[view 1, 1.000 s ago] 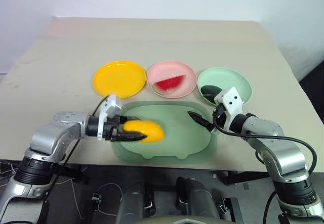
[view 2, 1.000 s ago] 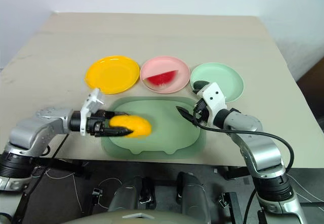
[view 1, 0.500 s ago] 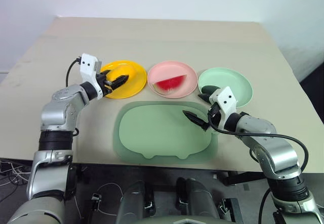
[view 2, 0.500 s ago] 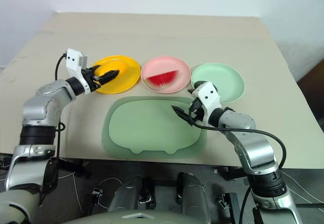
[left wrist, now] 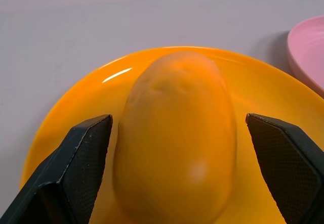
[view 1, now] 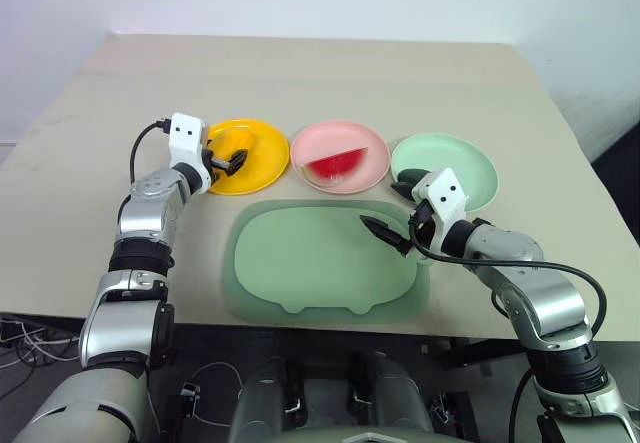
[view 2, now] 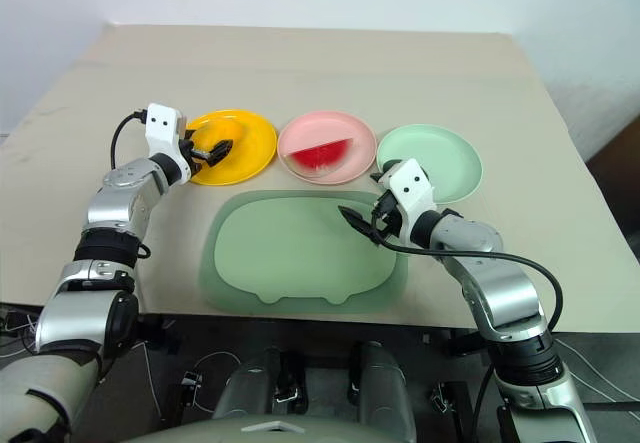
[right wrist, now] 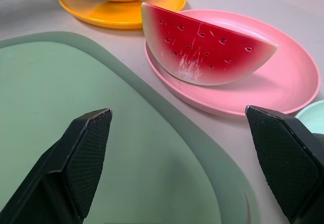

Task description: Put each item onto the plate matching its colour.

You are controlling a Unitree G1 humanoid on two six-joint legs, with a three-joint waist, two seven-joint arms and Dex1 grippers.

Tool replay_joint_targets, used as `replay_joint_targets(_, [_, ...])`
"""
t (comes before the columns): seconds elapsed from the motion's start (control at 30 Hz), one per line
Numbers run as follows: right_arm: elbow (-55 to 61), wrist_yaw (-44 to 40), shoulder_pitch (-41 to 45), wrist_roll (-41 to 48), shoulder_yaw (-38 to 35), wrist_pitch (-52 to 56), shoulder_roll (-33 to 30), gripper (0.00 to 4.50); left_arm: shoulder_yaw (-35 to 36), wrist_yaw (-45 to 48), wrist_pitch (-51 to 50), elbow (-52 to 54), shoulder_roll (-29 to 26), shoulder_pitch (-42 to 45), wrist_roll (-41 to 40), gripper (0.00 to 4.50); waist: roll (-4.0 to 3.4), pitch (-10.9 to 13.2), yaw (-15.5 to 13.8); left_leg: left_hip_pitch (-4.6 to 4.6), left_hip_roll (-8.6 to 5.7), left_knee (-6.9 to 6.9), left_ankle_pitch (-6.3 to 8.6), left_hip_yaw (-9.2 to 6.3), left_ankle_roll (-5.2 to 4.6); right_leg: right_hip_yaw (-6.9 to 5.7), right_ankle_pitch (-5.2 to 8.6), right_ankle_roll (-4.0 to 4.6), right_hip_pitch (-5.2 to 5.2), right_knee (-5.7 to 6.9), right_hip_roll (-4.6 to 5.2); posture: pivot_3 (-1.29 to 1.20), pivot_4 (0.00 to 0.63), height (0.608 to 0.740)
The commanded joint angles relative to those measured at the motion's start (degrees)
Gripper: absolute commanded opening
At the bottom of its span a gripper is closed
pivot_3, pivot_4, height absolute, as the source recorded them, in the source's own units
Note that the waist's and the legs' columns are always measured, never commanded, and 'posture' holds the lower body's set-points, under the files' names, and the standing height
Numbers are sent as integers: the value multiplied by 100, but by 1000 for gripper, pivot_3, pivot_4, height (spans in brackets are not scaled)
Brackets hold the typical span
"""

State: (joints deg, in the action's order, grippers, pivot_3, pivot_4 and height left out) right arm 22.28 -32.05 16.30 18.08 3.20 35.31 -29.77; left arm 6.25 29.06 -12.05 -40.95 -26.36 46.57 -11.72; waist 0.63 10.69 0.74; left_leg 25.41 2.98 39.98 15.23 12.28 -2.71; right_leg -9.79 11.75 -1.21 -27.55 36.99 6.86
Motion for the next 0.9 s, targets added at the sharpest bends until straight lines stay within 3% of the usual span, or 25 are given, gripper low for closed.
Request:
replay_joint_targets(0.03, [245, -121, 38, 241, -202, -153, 79, 4500, 207, 188, 119, 568, -183, -81, -114, 4464, 0, 0, 7, 0, 0, 1, 1, 0, -1, 0, 0, 0, 0, 0, 0, 0, 150, 696])
replay_joint_targets(0.33, [416, -333, -40, 707, -396, -204, 139, 4500, 734, 1027, -77, 2607, -596, -1136, -900, 4464, 0, 0, 25, -3, 3, 1, 1, 0, -2, 0, 1, -1, 1, 7, -2, 0, 150, 696])
replay_joint_targets(0.47, [348, -495, -186, 776, -558, -264, 1, 4500, 1340, 2237, -721, 4047, -1180, -2482, -2076, 4464, 1, 1, 42, -3, 1, 3, 5, 1, -6, 1, 3, -1, 3, 3, 1, 0, 150, 696])
replay_joint_targets(0.6, [369, -564, -236, 889, -671, -247, -72, 4500, 1799, 2731, -1017, 4652, -1596, -3467, -2568, 4464, 1, 1, 26, 0, 5, 0, 5, 0, -4, 2, 21, -1, -6, 3, -1, 0, 150, 696])
replay_joint_targets(0.77, [284, -746, -335, 910, -764, -377, -183, 4500, 1813, 3251, -681, 5124, -1722, -4439, -2500, 4464, -6, 1, -12, -3, 3, -6, 10, -1, -8, 2, 25, 3, 1, -28, 3, 0, 150, 696])
replay_joint_targets(0.9, [280, -859, -410, 870, -770, -454, -263, 4500, 1628, 3289, -448, 5283, -1552, -4675, -2429, 4464, -5, 0, -12, 1, 0, -43, 10, 7, -8, 2, 7, 15, 15, -89, -3, 0, 150, 696])
